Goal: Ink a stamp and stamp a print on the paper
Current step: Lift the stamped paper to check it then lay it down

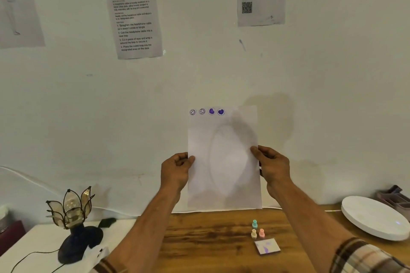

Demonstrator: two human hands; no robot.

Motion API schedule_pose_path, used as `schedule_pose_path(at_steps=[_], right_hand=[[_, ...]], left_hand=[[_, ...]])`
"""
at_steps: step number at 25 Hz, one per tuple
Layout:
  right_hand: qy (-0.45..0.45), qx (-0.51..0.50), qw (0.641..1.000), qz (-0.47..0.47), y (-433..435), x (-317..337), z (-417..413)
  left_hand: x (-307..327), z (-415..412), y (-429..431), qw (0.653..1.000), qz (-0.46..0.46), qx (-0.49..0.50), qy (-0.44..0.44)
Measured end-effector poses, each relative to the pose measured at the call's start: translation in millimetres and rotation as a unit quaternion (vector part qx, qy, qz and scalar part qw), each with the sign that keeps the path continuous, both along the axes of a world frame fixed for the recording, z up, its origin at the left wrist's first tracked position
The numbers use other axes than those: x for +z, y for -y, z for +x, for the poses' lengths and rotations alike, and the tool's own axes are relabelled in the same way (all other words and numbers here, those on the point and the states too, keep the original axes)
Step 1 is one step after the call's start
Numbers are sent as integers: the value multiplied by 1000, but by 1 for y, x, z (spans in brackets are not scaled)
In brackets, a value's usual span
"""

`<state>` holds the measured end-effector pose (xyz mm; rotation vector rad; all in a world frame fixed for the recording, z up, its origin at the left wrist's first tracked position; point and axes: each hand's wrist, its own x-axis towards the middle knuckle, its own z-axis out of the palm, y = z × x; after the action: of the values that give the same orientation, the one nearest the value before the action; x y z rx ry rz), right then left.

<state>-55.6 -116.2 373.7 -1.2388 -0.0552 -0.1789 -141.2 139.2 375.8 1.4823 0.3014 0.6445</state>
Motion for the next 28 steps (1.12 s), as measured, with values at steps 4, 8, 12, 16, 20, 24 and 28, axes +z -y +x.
schedule_pose_path(at_steps=[4, 8, 12, 16, 20, 24, 28], right_hand=[[8, -1, 1000, 4, -1, 3, 1], [17, 2, 1000, -2, -1, 3, 1], [46, 46, 996, -63, 1, -14, 5], [34, 39, 986, -160, -3, -48, 12], [18, 11, 982, -187, -12, -78, 25], [-32, 8, 977, -210, -26, -127, 38], [-102, 20, 973, -208, -32, -189, 53]], left_hand=[[4, 2, 3, 1000, 1, 9, 7], [1, 3, 3, 1000, 1, 18, 9], [-10, 7, 0, 999, -8, 47, 8], [-35, 16, -6, 997, -6, 73, -16], [-68, 25, -11, 995, -10, 92, -47], [-114, 35, -21, 990, -20, 97, -99], [-169, 51, -30, 984, -27, 95, -148]])
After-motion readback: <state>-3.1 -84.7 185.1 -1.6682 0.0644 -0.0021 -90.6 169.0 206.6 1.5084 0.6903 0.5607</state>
